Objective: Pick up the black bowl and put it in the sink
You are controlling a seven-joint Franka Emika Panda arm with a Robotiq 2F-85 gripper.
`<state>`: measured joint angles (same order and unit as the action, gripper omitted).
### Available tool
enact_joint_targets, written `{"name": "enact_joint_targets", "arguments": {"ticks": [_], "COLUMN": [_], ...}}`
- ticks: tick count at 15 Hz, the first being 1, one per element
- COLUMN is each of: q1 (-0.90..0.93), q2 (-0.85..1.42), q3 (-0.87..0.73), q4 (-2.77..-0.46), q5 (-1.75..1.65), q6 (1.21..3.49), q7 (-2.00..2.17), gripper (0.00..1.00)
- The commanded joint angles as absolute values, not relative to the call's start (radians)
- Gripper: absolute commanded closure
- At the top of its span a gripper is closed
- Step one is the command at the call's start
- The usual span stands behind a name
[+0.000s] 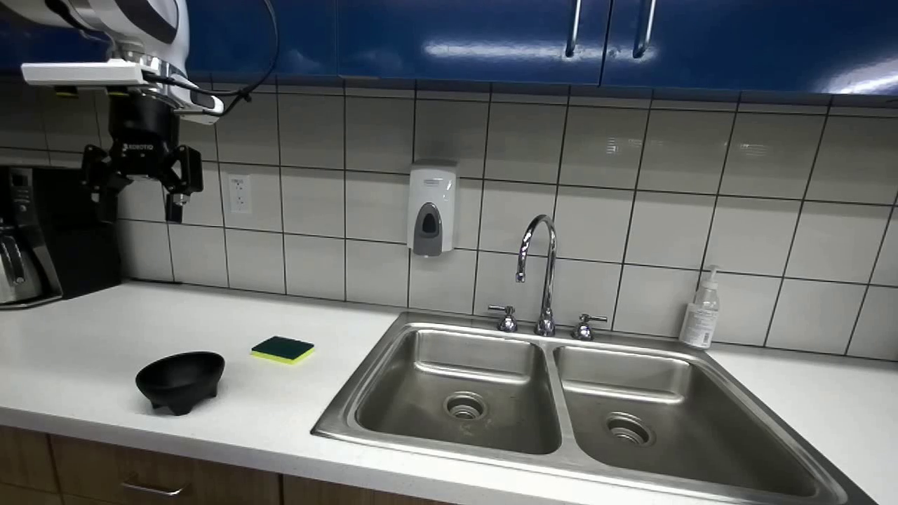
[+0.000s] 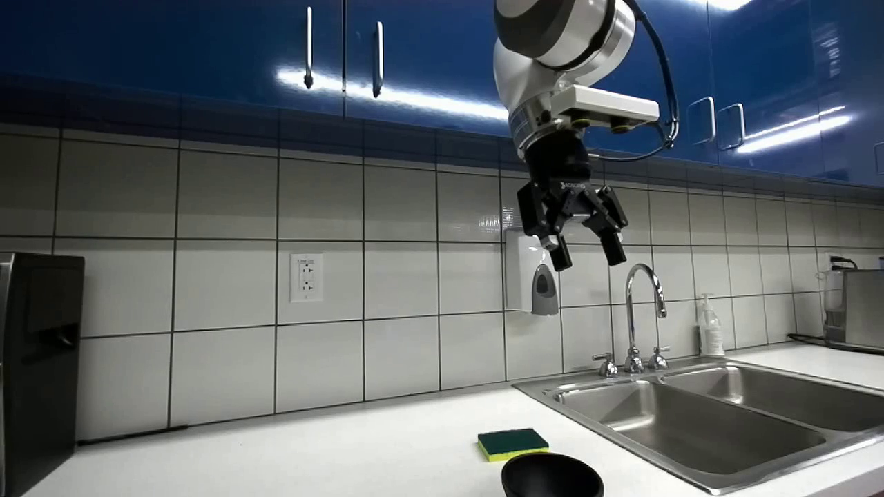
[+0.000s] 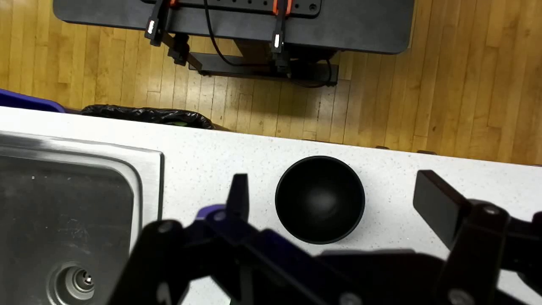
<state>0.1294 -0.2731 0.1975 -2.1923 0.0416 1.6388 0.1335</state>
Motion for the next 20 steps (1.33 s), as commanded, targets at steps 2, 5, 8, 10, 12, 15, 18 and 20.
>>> {"name": "enact_joint_targets", "arguments": {"ticks": [2, 5, 8, 10, 12, 15, 18, 20], "q1": [0.137, 0.137, 0.152, 0.169, 0.188, 0.211, 0.229, 0.238], "q2": [-0.272, -0.272, -0.276, -0.273, -0.265, -0.247, -0.22, -0.199], "q3": [0.191, 0.191, 0.206, 0.216, 0.227, 0.245, 0.253, 0.258], "q4": [-2.191, -2.191, -2.229, -2.253, -2.273, -2.3, -2.324, -2.342], "q5": [0.04, 0.04, 0.02, 0.006, -0.012, -0.044, -0.066, -0.08], "q6": [1.637, 1.637, 1.667, 1.679, 1.689, 1.719, 1.761, 1.801], "q7": [0.135, 0.135, 0.112, 0.101, 0.095, 0.09, 0.07, 0.061], "gripper": [0.0, 0.0, 0.0, 0.0, 0.0, 0.0, 0.0, 0.0]}}
